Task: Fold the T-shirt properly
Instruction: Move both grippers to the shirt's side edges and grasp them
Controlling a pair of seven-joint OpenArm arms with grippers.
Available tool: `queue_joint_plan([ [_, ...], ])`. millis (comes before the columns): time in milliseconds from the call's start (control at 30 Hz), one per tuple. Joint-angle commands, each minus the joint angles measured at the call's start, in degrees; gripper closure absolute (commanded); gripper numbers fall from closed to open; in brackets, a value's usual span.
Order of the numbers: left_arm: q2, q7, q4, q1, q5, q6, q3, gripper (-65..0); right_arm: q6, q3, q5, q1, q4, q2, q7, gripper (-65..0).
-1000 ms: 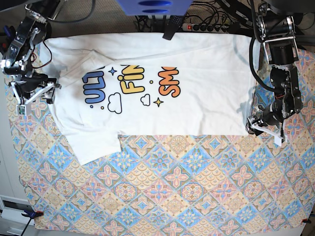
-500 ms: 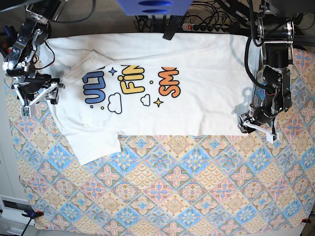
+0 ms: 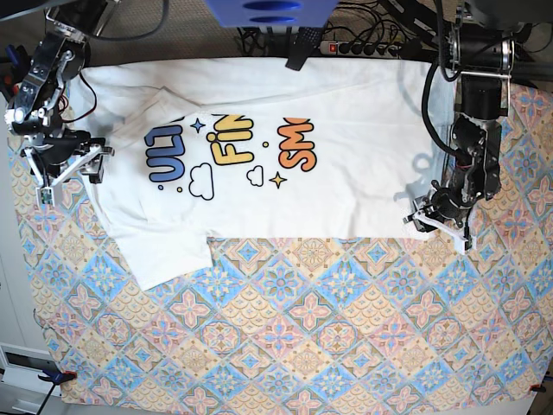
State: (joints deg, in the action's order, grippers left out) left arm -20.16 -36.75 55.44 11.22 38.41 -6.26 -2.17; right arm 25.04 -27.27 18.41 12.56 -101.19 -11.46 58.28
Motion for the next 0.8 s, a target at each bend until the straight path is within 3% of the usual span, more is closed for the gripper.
queue_joint_plan([
  [0,-0.01,-2.59,0.34,0.25,0.66,-0.55,-0.24,-16.0,-0.03,-0.47,0.62,-0.38,-1.01,-0.98,-1.09,-39.3],
  [167,-0.36,-2.68,0.34,-0.10,0.75,-4.95,-0.15,-12.7,-0.03,-0.38,0.62,-0.38,-0.92,-0.98,-1.09,-39.3],
  [367,-1.42,-2.59,2.98,-3.09,0.66,-5.65,3.01,0.0,-0.03,-0.29,0.44,-3.63,2.42,-1.06,-1.27,-39.3],
  [567,-2.30,-2.59,11.77,-8.63,0.31,-5.65,7.58,0.0,-0.03,-0.21,0.35,-8.56,11.38,-5.20,-1.36,-39.2],
  [767,-4.23,-2.59,17.75,-12.94,0.58,-5.65,8.02,0.0,-0.03,0.15,0.35,-15.41,21.85,-8.62,-1.45,-39.2],
])
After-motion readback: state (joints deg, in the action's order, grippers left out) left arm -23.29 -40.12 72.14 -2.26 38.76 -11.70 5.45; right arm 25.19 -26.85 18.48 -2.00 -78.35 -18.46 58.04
